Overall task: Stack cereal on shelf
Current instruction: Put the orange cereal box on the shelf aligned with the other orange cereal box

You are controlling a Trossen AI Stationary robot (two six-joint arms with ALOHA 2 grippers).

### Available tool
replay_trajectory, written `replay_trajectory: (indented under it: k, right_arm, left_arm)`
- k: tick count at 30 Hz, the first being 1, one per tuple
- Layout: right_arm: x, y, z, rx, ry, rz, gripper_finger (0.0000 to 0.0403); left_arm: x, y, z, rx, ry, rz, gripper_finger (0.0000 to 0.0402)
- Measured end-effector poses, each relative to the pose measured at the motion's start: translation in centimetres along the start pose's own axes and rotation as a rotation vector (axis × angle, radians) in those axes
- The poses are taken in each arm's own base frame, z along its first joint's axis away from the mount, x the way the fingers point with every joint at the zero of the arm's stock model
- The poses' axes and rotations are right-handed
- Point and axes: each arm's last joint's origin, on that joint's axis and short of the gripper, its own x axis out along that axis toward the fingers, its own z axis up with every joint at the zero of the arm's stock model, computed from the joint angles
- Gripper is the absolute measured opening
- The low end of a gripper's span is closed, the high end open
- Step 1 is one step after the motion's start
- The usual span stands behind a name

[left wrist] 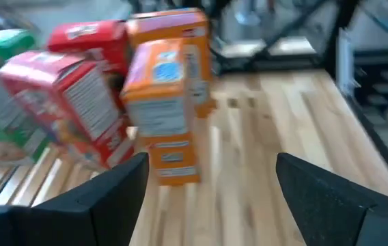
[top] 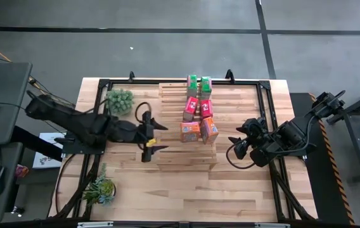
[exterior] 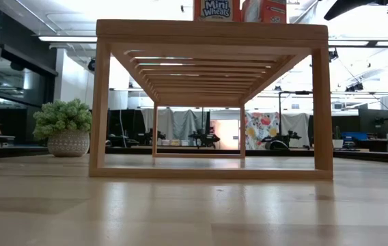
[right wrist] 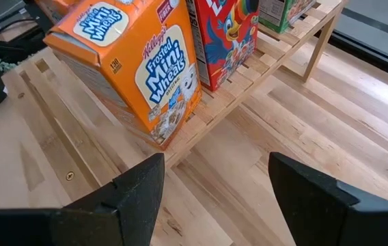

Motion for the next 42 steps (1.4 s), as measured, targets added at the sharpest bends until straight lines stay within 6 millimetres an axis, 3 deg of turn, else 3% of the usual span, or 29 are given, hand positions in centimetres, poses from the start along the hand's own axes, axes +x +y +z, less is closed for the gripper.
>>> replay_trajectory:
  k: [3, 6, 12, 15, 20, 22, 31, 42]
  right_arm:
    - [0.0, 0.0, 0.0, 0.002, -0.006, 0.002, 0.0255]
    - [0.0, 0.0, 0.1, 0.002, -0.019, -0.003, 0.0255]
    - [0.0, 0.0, 0.1, -0.004, -0.039, -0.010, 0.0255]
    - [0.0, 0.0, 0.1, -0.003, -0.041, -0.009, 0.0255]
    - [0.0, 0.0, 0.1, -0.003, -0.041, -0.009, 0.0255]
    - [0.0, 0.0, 0.1, -0.003, -0.043, -0.010, 0.0255]
    - [0.0, 0.1, 0.2, -0.001, -0.049, -0.009, 0.0255]
    - [0.0, 0.1, 0.2, -0.004, -0.050, -0.008, 0.0255]
  left_arm:
    - [0.8, 0.4, -3.3, -0.033, -0.087, 0.070, 0.0312]
    - [1.7, 1.2, -5.3, -0.001, -0.149, 0.119, 0.0312]
    - [3.7, 4.1, -5.6, -0.061, -0.194, 0.305, 0.0295]
    - [5.2, 5.1, -6.1, -0.097, -0.181, 0.282, 0.0237]
    - [6.6, 5.1, -6.8, -0.118, -0.164, 0.260, 0.0053]
    - [6.9, 4.9, -6.6, -0.121, -0.195, 0.254, 0.0017]
    - [8.2, 4.3, -7.3, -0.164, -0.189, 0.236, 0.0001]
    - [7.8, 1.8, -7.3, -0.229, -0.196, 0.161, 0.0000]
